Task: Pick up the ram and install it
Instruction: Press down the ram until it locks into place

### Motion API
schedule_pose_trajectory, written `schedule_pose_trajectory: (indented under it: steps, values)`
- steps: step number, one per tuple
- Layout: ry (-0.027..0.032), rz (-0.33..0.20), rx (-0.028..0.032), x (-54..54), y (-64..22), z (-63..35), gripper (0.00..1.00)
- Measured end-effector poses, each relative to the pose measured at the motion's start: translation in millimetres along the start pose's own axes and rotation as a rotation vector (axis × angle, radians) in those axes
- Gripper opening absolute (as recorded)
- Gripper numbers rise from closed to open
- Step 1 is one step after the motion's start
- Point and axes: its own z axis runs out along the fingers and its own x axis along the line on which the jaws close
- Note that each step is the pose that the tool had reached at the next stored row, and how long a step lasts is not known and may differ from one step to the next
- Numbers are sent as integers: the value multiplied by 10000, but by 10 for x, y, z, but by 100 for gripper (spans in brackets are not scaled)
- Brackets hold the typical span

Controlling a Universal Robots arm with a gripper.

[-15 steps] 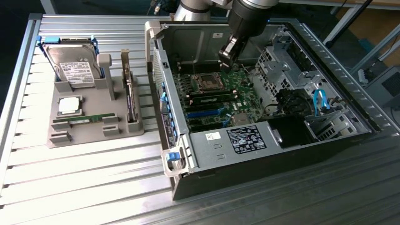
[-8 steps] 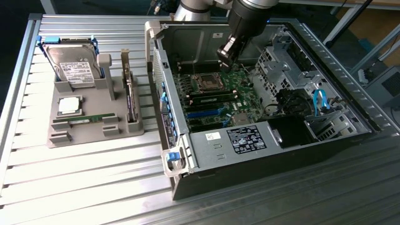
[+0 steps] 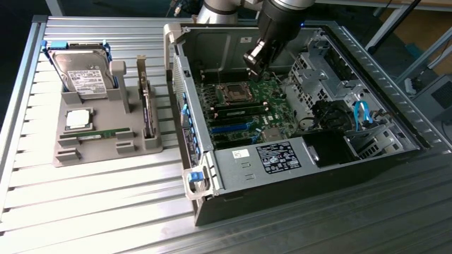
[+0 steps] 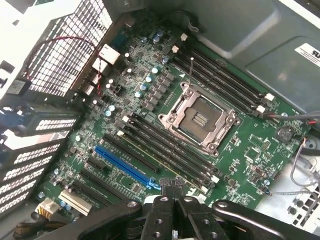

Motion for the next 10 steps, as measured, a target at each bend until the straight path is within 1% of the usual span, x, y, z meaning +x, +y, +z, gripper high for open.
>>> schedule_pose_trajectory:
  steps: [8,10]
  values:
    - [-15,1064,7,0,0,0,10]
    - [-17,1258,9,0,0,0,10]
